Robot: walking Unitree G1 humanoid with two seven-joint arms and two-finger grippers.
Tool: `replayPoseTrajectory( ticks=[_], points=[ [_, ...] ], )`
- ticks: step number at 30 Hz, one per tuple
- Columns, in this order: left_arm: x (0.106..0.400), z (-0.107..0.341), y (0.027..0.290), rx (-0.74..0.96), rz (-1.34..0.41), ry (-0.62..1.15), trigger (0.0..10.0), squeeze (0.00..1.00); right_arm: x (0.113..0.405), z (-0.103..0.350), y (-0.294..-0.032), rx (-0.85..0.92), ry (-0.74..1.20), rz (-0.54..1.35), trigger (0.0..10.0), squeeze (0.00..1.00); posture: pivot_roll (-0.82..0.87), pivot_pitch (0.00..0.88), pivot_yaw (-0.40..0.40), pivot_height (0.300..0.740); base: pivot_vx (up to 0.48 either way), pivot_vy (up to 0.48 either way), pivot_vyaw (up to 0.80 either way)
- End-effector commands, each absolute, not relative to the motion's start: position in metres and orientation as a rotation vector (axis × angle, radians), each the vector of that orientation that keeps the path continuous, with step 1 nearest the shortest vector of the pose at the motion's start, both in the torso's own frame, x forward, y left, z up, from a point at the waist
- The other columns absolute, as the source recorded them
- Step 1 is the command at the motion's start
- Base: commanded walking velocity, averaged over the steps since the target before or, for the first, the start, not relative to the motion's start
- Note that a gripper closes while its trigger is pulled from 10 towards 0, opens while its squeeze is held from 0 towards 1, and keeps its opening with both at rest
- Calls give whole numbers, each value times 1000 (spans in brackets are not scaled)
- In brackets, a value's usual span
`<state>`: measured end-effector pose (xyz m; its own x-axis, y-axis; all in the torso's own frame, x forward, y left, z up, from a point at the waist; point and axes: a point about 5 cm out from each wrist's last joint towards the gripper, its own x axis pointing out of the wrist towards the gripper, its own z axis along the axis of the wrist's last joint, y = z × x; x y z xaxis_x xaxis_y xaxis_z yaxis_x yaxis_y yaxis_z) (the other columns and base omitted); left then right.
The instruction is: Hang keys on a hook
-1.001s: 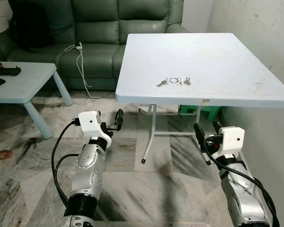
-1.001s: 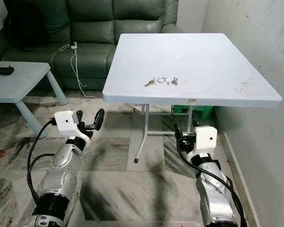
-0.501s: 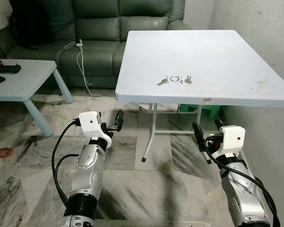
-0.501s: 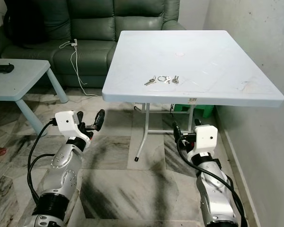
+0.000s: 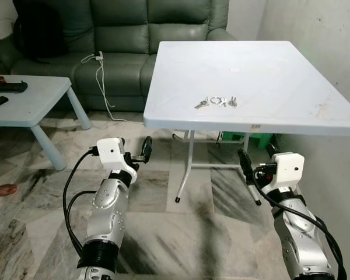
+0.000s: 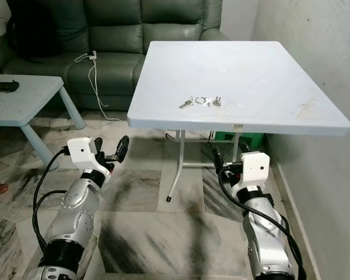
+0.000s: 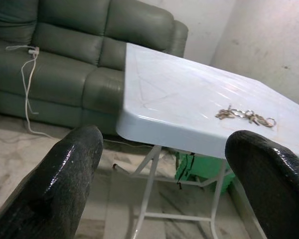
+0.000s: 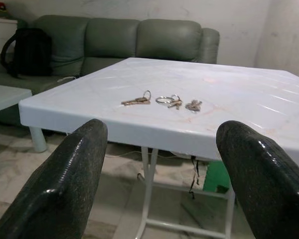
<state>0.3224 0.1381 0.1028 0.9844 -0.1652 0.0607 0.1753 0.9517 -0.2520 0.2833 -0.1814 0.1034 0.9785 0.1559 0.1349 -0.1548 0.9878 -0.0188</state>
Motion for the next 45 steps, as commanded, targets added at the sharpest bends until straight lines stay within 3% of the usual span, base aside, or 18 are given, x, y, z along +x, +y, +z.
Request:
replayPoseTrajectory(
  ticks=[1,45],
  points=[
    [323,107,138,-254,-183,-54,10000,0,284,108,-182,-6,-147,154,10000,0,-47,0,-15,740,281,0,0],
    [323,108,138,-271,-174,-52,10000,0,282,107,-180,-12,-138,169,10000,0,-41,0,-22,740,285,0,0]
  ],
)
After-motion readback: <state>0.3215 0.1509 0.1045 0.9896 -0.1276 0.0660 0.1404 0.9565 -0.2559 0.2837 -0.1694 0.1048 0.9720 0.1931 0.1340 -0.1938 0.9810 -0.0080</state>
